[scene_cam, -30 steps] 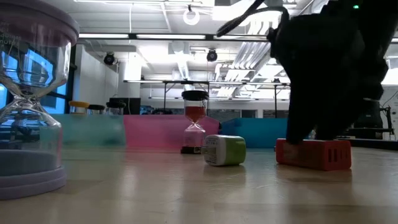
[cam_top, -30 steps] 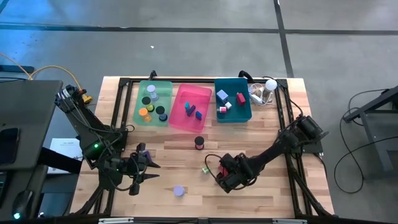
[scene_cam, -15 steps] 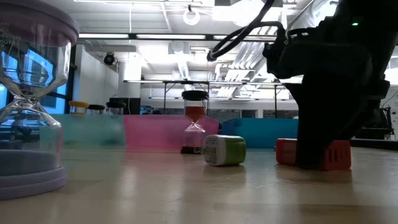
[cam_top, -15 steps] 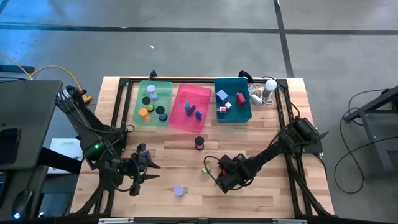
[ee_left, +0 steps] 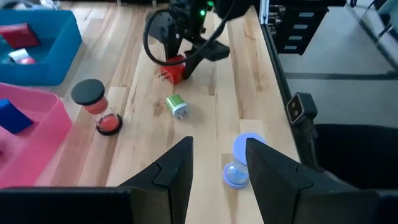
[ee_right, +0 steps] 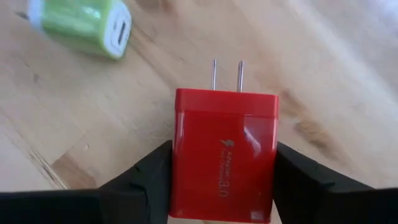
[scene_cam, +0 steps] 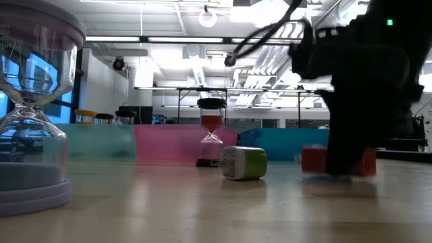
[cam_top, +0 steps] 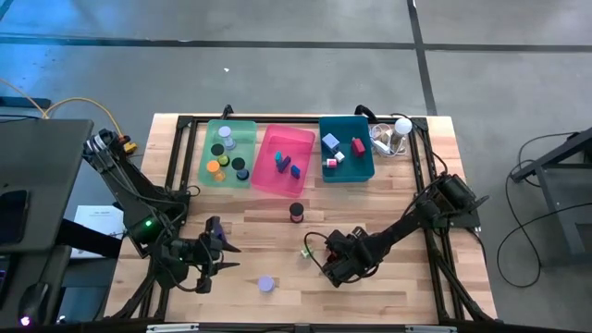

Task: Pick & Place Office items
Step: Put the red charger adapter into the blue bin

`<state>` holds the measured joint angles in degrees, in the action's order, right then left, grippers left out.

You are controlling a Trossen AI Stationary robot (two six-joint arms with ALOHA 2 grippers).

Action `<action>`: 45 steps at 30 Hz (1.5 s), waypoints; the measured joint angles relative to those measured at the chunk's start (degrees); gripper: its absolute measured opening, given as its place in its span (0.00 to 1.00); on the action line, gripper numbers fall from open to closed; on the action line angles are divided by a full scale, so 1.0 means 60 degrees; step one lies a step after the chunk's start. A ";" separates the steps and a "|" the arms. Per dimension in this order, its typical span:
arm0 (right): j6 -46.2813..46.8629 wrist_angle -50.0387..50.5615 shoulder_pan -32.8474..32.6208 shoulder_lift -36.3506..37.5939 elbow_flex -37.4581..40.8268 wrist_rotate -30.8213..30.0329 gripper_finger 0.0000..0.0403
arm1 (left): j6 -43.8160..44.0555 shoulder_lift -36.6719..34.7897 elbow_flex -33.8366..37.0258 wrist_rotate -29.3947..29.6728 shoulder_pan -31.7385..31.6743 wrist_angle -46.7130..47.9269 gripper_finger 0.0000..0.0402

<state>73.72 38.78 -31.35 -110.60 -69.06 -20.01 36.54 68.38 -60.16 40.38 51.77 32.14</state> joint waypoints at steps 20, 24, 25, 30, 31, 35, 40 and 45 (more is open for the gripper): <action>-0.1716 0.4048 0.3023 0.2046 -0.1586 -0.1434 0.50 | -0.1024 0.0000 0.0007 0.0073 0.0000 -0.0249 0.36; -0.2254 0.4074 0.4171 0.2195 -0.1584 -0.1415 0.50 | -0.1028 0.0000 0.0007 0.0071 -0.0132 -0.0272 0.36; -0.2495 0.4059 0.4490 0.2211 -0.1584 -0.1370 0.50 | -0.1028 -0.0003 0.0007 0.0073 -0.0190 -0.0282 0.36; -0.3540 0.3712 0.5998 0.2218 -0.1584 -0.1052 0.50 | -0.0914 -0.0004 0.0007 0.0047 -0.0399 -0.0288 0.36; -0.3690 0.3626 0.6272 0.2218 -0.1584 -0.1022 0.50 | -0.0830 -0.0004 0.0007 0.0044 -0.0426 -0.0284 0.36; -0.4123 0.3398 0.7271 0.2218 -0.1584 -0.0826 0.50 | -0.0749 -0.0004 0.0007 0.0044 -0.0441 -0.0311 0.36; -0.4555 0.2658 0.8114 0.2144 -0.1230 -0.0582 0.50 | -0.0729 -0.0004 0.0007 0.0041 -0.0441 -0.0426 0.36; -0.5022 0.1016 0.8717 0.2120 -0.0215 0.0018 0.50 | -0.0715 -0.0004 0.0007 0.0036 -0.0441 -0.0435 0.36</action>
<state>43.59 44.87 20.95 -97.89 -70.35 -19.90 32.25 68.36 -60.12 40.59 49.12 29.53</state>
